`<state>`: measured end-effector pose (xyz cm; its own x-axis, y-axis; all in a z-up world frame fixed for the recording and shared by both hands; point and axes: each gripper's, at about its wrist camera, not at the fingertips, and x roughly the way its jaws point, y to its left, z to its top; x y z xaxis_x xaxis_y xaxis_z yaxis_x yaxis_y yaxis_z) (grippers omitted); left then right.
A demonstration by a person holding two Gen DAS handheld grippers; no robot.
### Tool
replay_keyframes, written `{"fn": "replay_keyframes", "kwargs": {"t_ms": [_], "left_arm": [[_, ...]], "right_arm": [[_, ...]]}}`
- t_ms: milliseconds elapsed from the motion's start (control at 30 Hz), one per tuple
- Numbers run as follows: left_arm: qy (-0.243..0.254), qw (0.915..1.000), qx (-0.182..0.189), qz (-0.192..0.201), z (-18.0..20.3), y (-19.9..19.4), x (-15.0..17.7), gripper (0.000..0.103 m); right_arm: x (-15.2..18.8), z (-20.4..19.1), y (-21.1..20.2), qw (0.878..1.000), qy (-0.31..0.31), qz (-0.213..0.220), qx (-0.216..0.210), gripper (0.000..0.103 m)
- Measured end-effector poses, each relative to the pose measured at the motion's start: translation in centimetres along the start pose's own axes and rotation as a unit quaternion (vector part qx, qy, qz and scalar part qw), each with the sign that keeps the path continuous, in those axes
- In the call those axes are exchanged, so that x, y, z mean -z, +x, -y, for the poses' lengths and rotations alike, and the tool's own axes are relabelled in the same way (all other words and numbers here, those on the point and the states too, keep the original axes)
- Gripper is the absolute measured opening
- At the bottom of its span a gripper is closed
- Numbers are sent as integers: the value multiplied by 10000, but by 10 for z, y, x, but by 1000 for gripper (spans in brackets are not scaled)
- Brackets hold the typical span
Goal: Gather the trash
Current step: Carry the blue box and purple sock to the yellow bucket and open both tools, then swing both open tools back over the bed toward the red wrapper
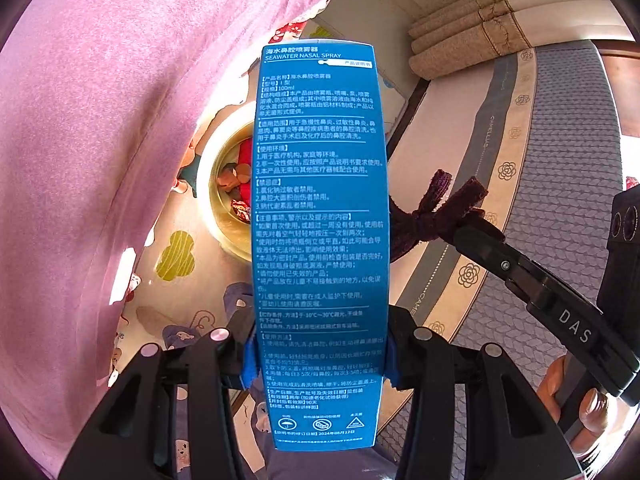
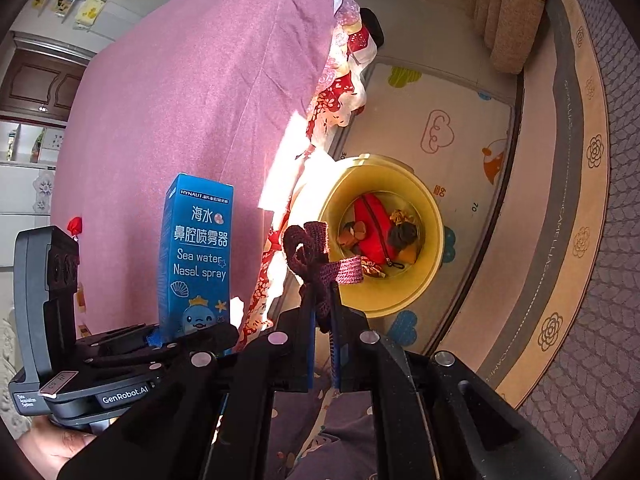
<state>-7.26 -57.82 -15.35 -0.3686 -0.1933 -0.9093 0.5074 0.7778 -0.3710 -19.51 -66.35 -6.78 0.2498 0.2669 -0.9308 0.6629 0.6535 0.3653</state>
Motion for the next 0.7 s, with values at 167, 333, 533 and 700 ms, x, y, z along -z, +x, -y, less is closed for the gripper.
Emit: {"fn": "replay_keyframes", "kwargs": {"t_ms": [167,333,533,700], "left_arm": [[53,9997,-189,-124,3,6,-15,77],[158,9991,-380,-110,0,2,-18,79],[34,9994,-336,-19,-13,-8,-15,79],[-80,9994,-302,122,-24,-23,-7,79]], "right_arm": [[-9,5,1,9997,151,111,186,27],[-10,2,1,9993,112,159,320,28],[-9,-5,3,9995,142,90,270,28],[-9,-25,4,9996,19,78,254,28]]}}
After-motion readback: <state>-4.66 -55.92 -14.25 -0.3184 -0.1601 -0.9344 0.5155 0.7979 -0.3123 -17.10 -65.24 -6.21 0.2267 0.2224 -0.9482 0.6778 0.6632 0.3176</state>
